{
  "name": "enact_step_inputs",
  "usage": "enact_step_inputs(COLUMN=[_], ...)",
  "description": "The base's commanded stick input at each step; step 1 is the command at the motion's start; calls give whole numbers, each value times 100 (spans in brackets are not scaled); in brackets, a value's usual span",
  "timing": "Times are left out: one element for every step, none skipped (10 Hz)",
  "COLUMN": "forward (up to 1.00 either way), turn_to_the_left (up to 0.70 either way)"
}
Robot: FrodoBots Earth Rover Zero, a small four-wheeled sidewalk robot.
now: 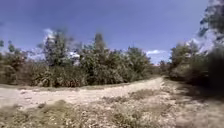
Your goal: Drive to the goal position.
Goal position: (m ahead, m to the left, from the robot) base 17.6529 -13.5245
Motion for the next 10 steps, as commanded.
enact_step_inputs(forward=[70,70,70,70,70,70,70,70,70,70], turn_to_the_left=[0,0,0,0,0,0,0,0,0,0])
